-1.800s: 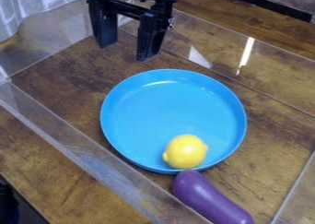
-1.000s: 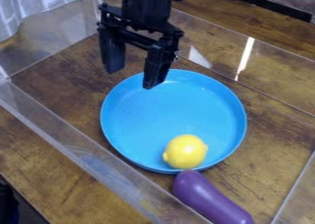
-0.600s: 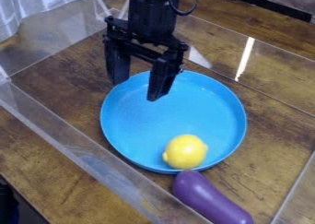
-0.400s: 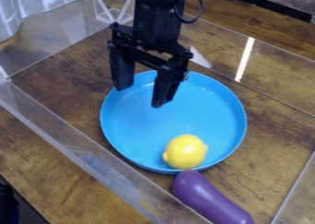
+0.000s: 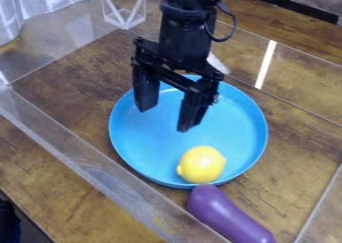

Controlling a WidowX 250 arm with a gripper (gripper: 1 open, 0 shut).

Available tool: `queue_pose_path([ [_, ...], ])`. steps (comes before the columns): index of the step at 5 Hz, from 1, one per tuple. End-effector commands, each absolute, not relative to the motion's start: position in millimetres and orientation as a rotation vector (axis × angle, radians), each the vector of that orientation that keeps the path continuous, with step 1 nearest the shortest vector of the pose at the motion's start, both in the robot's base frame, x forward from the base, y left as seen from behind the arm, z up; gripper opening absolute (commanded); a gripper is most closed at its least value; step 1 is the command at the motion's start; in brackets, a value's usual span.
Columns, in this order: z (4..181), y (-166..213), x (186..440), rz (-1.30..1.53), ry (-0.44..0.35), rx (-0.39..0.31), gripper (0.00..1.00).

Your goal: Remove the carrot from the blue tray and put it on the table

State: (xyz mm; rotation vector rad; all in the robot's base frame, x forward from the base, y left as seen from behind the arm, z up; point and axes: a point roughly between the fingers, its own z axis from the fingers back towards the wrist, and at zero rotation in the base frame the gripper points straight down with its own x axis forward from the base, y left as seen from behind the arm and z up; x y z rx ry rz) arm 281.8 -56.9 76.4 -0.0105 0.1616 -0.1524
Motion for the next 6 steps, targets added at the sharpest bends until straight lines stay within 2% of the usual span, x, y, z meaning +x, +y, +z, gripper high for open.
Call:
queue_pose_path([
  [1,81.9,-66.8,284.3,-0.183,0.127,-0.014,1.0],
  [6,77.5,-110.4,283.9,-0.283,0.067,0.012,1.0],
])
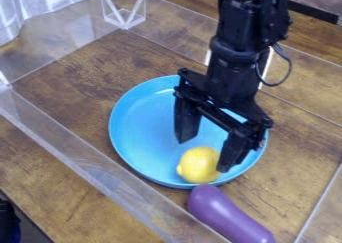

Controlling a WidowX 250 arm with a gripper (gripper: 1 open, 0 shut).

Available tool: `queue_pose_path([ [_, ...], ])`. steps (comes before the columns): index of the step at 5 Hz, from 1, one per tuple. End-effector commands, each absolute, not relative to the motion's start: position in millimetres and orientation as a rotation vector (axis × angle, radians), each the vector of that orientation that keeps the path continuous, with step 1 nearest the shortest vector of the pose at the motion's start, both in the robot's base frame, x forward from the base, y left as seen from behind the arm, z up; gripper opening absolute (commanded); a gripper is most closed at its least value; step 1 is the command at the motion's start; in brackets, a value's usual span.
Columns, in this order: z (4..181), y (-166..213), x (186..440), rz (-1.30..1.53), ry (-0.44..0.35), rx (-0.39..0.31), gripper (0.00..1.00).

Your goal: Remove the carrot from the blue tray and put it on the table

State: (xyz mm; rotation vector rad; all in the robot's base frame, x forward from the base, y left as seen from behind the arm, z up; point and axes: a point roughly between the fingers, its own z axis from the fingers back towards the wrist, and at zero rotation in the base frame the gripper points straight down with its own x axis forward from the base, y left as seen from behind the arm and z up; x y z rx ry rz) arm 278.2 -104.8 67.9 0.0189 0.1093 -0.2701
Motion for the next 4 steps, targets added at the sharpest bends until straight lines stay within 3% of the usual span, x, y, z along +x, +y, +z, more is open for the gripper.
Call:
queue_pose_path([
  [1,74.7,-114.1,285.7,-0.292,0.06,0.019,1.0],
  [2,66.7,-118.0,288.5,-0.305,0.058,0.02,1.0],
  [3,59.2,-120.1,290.3,-0.316,0.058,0.023,0.0],
  [4,57.7,-124.0,291.3,-0.33,0.055,0.018,1.0],
])
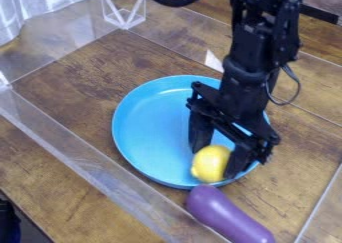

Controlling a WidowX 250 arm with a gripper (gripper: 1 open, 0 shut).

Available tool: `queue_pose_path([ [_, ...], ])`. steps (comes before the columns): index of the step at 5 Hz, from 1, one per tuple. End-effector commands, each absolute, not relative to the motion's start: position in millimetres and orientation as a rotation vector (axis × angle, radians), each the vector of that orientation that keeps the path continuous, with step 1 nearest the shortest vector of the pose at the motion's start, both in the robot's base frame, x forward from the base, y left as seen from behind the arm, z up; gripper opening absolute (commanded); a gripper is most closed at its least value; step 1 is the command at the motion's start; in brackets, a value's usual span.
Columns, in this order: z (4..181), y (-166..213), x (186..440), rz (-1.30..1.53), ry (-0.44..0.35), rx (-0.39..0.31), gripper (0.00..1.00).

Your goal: Remove the carrot from the blue tray and put it on the table

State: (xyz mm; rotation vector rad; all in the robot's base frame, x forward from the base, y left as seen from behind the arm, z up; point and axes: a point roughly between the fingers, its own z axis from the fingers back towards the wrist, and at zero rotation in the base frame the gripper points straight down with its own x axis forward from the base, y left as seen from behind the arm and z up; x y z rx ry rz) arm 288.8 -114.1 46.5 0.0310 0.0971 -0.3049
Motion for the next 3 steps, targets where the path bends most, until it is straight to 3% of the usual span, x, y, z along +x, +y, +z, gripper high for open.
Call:
queue_pose_path([
  [1,54.0,-125.7,294.7,-0.335,0.056,0.02,1.0],
  [2,51.4,-125.1,294.7,-0.338,0.059,0.021,0.0],
  [3,51.4,-124.4,294.2,-0.343,0.06,0.023,0.0],
])
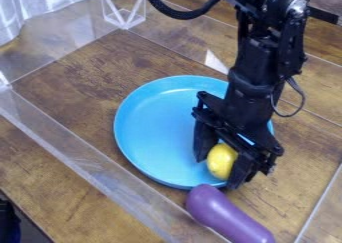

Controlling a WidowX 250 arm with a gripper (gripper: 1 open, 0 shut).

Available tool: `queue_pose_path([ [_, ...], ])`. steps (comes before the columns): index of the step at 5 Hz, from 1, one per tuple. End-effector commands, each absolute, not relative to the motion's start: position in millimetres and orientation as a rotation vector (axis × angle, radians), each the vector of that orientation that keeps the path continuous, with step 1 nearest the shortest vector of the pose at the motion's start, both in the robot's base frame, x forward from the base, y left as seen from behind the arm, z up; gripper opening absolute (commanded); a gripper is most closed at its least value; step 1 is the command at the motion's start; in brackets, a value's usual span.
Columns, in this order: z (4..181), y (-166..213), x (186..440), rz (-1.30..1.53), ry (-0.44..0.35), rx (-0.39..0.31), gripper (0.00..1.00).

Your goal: Remove the carrot from the blue tray and put it on the table

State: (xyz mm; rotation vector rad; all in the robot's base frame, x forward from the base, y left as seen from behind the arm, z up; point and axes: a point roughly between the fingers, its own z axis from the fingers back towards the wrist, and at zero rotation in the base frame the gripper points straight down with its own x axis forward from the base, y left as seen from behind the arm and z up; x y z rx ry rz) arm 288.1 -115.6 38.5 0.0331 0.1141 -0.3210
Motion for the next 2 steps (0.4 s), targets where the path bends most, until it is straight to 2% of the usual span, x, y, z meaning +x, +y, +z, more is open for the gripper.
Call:
queue_pose_path([
  [1,54.2,-123.0,293.4,-0.347,0.06,0.026,0.0],
  [2,57.0,-121.6,292.6,-0.352,0.06,0.03,0.0],
])
